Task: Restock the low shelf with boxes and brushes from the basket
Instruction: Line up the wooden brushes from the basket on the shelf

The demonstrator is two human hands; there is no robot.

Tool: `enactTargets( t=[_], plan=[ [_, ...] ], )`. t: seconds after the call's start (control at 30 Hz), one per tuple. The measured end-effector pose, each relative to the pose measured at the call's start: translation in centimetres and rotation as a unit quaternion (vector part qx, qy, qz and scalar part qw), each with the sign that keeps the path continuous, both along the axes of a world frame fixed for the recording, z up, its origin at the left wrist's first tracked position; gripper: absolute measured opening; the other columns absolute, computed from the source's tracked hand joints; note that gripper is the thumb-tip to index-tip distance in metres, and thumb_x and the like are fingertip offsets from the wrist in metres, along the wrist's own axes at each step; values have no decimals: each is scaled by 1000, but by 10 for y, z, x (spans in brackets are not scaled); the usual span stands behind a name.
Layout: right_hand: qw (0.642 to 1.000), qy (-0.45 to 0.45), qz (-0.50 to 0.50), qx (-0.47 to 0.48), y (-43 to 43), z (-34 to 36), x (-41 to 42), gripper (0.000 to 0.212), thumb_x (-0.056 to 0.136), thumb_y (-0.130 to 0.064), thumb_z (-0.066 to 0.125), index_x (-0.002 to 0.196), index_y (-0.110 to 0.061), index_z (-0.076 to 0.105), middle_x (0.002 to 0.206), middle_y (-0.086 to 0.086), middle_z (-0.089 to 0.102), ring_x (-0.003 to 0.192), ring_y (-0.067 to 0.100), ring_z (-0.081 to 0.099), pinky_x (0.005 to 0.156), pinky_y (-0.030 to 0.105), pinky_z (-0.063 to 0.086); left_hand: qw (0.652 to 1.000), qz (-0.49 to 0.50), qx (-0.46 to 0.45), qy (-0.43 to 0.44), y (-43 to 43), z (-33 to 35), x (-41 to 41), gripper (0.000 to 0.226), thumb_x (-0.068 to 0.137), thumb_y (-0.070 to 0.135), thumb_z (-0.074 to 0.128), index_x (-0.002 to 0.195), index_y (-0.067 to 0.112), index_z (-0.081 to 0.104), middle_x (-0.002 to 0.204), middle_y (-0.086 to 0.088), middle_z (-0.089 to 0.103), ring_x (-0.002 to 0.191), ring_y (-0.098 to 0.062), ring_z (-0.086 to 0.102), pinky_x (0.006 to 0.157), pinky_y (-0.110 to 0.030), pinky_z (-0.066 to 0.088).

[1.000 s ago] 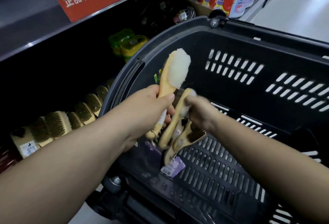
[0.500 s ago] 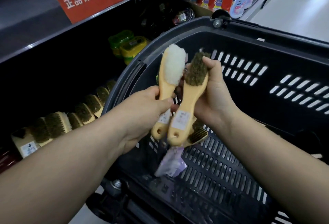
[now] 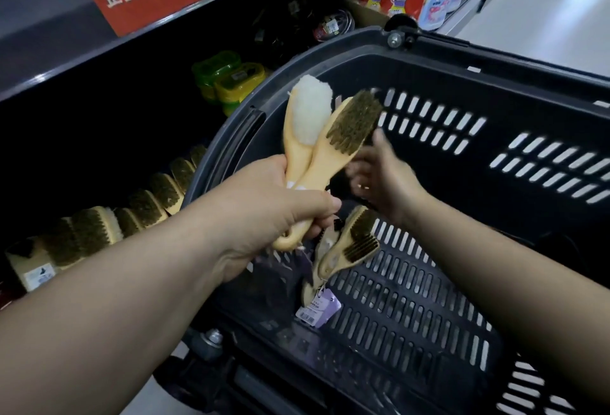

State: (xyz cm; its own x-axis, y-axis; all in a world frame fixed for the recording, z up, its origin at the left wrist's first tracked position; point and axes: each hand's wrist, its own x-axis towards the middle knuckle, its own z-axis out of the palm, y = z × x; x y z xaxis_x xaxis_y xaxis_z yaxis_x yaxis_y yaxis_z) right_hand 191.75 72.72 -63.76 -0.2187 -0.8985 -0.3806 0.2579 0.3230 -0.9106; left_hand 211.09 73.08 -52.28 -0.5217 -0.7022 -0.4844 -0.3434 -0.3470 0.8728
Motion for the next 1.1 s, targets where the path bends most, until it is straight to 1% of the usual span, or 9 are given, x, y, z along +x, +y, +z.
enactTargets(
  t=[0.03, 0.1, 0.2, 0.4, 0.57, 0.67, 0.87, 1.0, 1.1],
  plan=[
    [988, 131, 31, 70, 3, -18, -12, 40, 93, -51, 44, 98, -15, 59, 82, 1, 57, 72, 15, 55, 66, 28, 47, 1000, 1, 1, 4, 0, 0, -1, 23, 79, 5, 69, 99, 7, 59, 61, -2, 64, 54, -10, 60, 47, -20, 46],
    [897, 368, 148, 197, 16, -57, -30, 37, 86, -35, 63, 111, -10, 54, 97, 4, 59, 91, 20, 57, 78, 33, 49, 1000, 7, 7, 13, 0, 1, -2, 19, 80, 3, 67, 97, 7, 59, 61, -3, 64, 53, -8, 59, 44, -16, 46],
    [803, 471, 256, 260, 37, -104, -35, 80, 70, -32, 80, 133, -8, 37, 130, 12, 48, 118, 26, 49, 98, 35, 44, 1000, 6, 6, 7, 1, 1, -2, 15, 82, 6, 65, 96, 9, 60, 62, -2, 65, 55, -8, 61, 45, -16, 47],
    [887, 370, 73, 268, 35, -130, -20, 83, 71, -49, 75, 129, -4, 35, 127, 14, 53, 115, 29, 54, 98, 40, 46, 1000, -7, -5, -17, 2, 2, -2, 7, 81, 12, 66, 86, 15, 62, 64, -2, 65, 61, -11, 61, 39, -17, 43],
    [876, 388, 20, 285, 14, -132, -5, 83, 75, -47, 71, 133, -5, 29, 129, 15, 52, 117, 31, 52, 95, 37, 44, 1000, -11, -2, -25, 3, 2, -3, 5, 82, 11, 65, 82, 16, 62, 61, 0, 64, 58, -9, 60, 39, -14, 41],
    [894, 310, -2, 322, 3, -136, 7, 85, 76, -41, 73, 136, -7, 24, 127, 14, 53, 114, 31, 54, 91, 37, 45, 1000, -15, -8, -24, 3, 3, -3, 7, 83, 12, 65, 87, 17, 62, 59, 4, 64, 56, -5, 59, 39, -13, 41],
    [888, 379, 29, 260, -4, -121, -5, 36, 75, -36, 72, 102, -16, 57, 107, 8, 64, 104, 28, 58, 91, 38, 48, 999, 14, -23, -26, 0, -2, -3, 8, 85, 16, 63, 92, 18, 59, 52, 9, 59, 48, 0, 54, 39, -13, 39],
    [886, 348, 84, 294, 0, -118, -4, 83, 74, -40, 75, 134, -6, 28, 120, 12, 55, 105, 26, 54, 85, 34, 43, 998, 33, -38, -40, -3, -3, -5, 4, 87, 20, 59, 86, 17, 61, 58, 8, 63, 54, -4, 58, 42, -16, 42],
    [858, 382, 138, 314, 2, -128, 14, 92, 78, -39, 69, 143, -6, 12, 127, 13, 52, 116, 29, 53, 101, 39, 40, 998, 45, -26, -48, -4, -4, -5, 6, 83, 13, 57, 83, 14, 63, 60, 1, 64, 56, -9, 58, 42, -19, 43]
  ],
)
